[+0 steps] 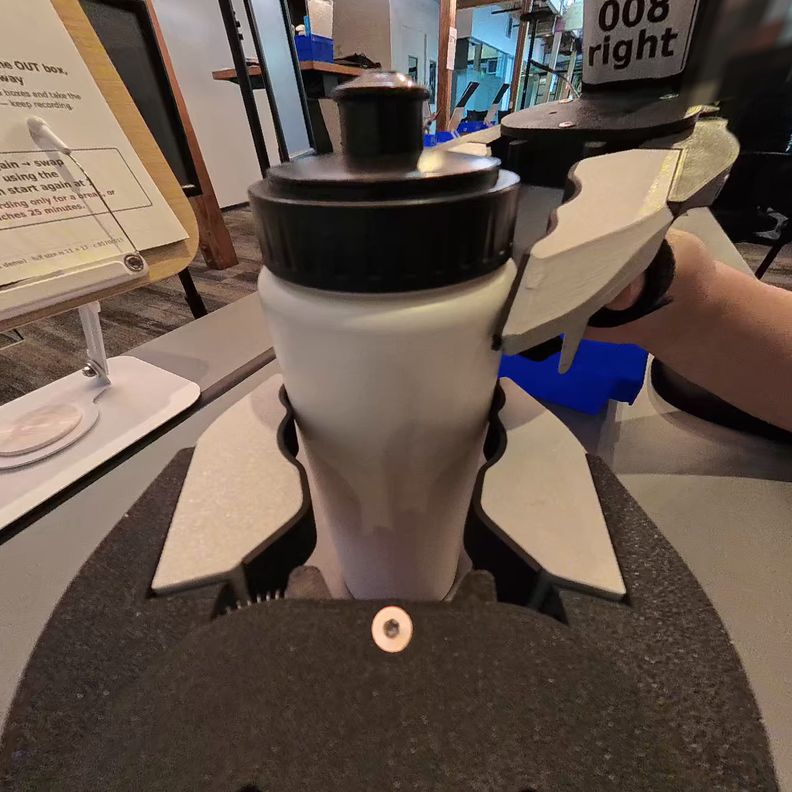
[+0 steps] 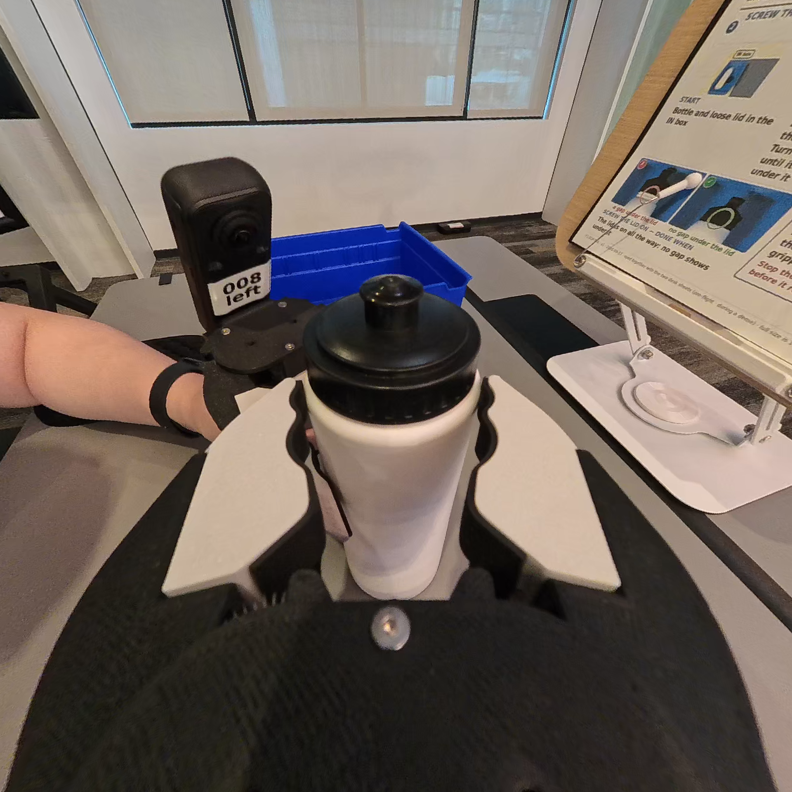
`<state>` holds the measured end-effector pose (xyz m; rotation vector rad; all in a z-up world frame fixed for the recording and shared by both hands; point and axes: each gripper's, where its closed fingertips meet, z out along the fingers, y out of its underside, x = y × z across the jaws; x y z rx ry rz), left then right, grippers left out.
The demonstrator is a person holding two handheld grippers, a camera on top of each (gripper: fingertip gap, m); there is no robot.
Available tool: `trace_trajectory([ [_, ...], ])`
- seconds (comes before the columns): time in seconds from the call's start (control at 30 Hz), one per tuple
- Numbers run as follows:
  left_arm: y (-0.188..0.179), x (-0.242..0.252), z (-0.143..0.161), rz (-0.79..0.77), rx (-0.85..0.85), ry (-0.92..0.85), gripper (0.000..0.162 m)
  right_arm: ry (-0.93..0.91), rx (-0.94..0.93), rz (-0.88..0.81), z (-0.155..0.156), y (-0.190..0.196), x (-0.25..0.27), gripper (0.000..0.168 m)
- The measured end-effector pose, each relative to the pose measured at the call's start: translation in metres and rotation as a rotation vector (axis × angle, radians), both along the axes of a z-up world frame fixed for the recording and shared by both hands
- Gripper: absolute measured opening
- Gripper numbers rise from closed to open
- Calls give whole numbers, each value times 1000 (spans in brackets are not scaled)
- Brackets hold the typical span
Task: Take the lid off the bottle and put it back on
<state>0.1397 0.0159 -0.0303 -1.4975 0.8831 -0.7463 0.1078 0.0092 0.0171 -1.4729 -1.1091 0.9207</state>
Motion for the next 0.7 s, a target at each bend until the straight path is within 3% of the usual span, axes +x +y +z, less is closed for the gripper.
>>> trace_trajectory([
  [0.2,3,-1,-1,15,-2,21,86,132,-45,-59,29,1,7,78],
  [0.7,1,-1,-2,39,-10,73,86,19,-21,-121,22,0,1,72],
])
